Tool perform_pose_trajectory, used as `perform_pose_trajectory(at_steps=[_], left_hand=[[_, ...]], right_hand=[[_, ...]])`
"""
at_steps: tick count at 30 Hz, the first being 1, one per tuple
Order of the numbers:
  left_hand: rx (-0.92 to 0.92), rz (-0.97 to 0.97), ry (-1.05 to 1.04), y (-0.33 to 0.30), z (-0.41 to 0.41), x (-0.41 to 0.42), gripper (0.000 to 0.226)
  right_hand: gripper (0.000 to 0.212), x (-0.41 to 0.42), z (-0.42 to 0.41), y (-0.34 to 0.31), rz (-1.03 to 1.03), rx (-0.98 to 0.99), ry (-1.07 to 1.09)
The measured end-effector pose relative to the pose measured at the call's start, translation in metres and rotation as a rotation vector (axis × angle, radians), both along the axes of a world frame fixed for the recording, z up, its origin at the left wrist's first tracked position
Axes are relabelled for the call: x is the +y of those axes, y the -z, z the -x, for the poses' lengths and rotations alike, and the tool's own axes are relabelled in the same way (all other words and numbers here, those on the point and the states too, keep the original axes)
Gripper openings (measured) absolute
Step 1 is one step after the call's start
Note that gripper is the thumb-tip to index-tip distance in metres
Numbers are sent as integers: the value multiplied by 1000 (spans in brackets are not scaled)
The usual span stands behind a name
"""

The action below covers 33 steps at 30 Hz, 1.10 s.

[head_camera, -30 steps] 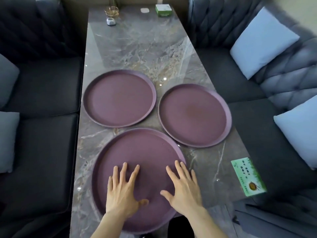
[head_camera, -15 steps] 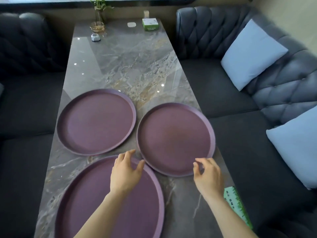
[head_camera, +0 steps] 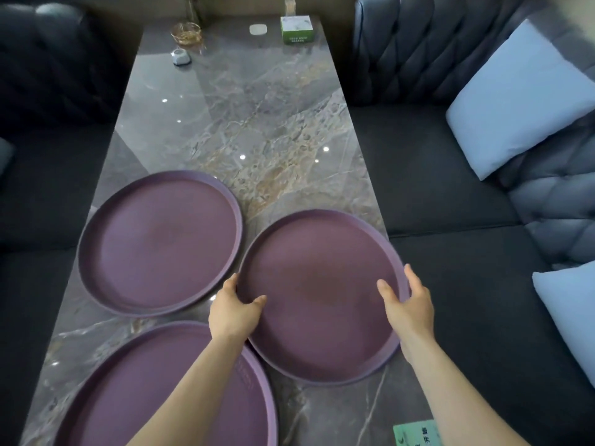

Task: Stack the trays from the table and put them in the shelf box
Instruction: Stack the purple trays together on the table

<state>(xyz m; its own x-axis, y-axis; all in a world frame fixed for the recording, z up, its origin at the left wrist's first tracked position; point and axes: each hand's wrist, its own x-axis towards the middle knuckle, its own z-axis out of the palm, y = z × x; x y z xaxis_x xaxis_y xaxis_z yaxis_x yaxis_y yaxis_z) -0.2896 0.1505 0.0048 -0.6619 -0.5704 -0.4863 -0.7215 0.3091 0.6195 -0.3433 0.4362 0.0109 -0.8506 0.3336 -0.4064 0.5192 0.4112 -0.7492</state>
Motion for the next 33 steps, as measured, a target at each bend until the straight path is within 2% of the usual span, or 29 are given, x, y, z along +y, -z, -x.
perform_pose_trajectory(at_steps=[4, 7, 11, 17, 28, 33], left_hand=[[28, -17, -41, -9, -7, -3, 71], [110, 16, -66, -24, -20, -9, 60], [167, 58, -117, -46, -51, -27, 46], [211, 160, -151, -64, -123, -79, 32], [91, 196, -158, -43, -244, -165, 33], [26, 286, -99, -30, -270, -178, 44]], right_hand=[[67, 3, 1, -2, 152, 25, 196], [60, 3, -7, -8, 118, 56, 283], [45, -9, -35, -23, -30, 65, 341], [29, -59, -108, -40, -183, 68, 233], [39, -151, -215, -21, -258, -39, 17], [45, -171, -239, -10, -243, -51, -68]])
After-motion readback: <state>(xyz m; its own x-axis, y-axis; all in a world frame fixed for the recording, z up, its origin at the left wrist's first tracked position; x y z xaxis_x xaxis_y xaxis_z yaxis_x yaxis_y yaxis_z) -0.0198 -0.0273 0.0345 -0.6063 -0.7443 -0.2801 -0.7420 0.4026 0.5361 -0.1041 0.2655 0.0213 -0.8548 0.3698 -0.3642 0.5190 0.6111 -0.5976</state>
